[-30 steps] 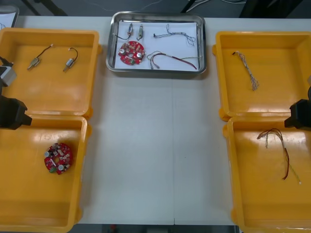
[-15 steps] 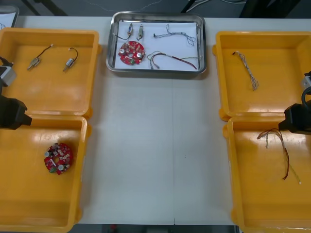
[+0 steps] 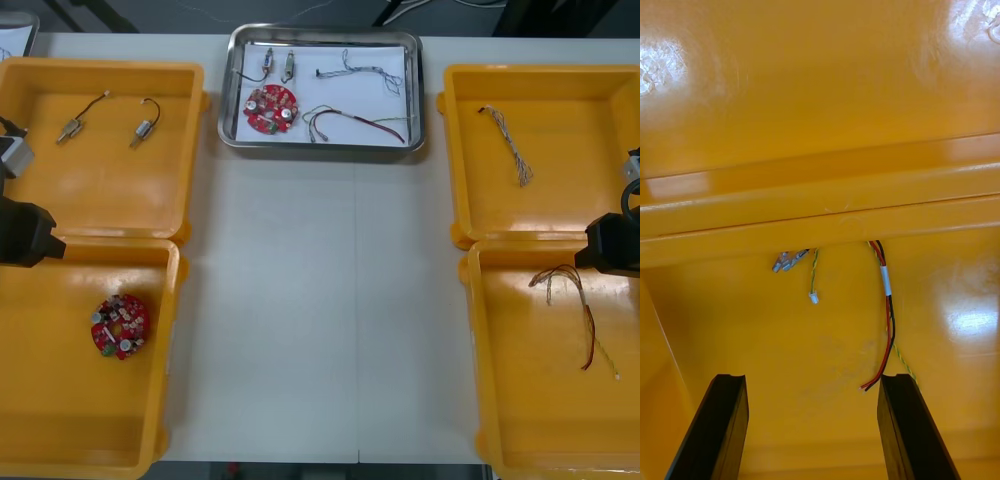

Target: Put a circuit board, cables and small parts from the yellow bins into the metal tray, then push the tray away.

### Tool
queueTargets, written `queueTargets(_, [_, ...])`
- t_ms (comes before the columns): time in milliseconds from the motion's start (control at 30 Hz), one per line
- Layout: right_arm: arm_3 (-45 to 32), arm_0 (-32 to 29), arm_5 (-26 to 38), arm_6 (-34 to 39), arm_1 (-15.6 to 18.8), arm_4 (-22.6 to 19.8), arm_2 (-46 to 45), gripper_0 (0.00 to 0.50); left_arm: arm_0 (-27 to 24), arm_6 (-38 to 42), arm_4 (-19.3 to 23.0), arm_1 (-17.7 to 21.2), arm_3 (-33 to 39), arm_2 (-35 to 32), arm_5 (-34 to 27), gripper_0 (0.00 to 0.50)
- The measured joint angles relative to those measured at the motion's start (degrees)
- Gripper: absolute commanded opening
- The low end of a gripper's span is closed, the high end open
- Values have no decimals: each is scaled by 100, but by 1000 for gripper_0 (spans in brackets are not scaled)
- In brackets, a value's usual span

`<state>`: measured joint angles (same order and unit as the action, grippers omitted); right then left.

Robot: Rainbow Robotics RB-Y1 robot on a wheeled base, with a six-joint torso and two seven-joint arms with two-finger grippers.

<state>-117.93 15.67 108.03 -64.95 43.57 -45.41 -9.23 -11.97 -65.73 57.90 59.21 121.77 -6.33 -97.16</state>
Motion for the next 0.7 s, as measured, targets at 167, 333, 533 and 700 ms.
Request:
queueTargets(167, [0, 0, 0, 0, 0, 1, 0, 500, 0, 0, 0, 0, 0, 0, 0, 500])
queueTargets(333, [0, 0, 0, 0, 0, 1, 0, 500, 0, 0, 0, 0, 0, 0, 0, 500])
queueTargets(533, [0, 0, 0, 0, 0, 2, 0, 500, 0, 0, 0, 0, 0, 0, 0, 500])
queueTargets(700, [0, 0, 0, 0, 0, 2, 0, 500, 0, 0, 0, 0, 0, 0, 0, 500])
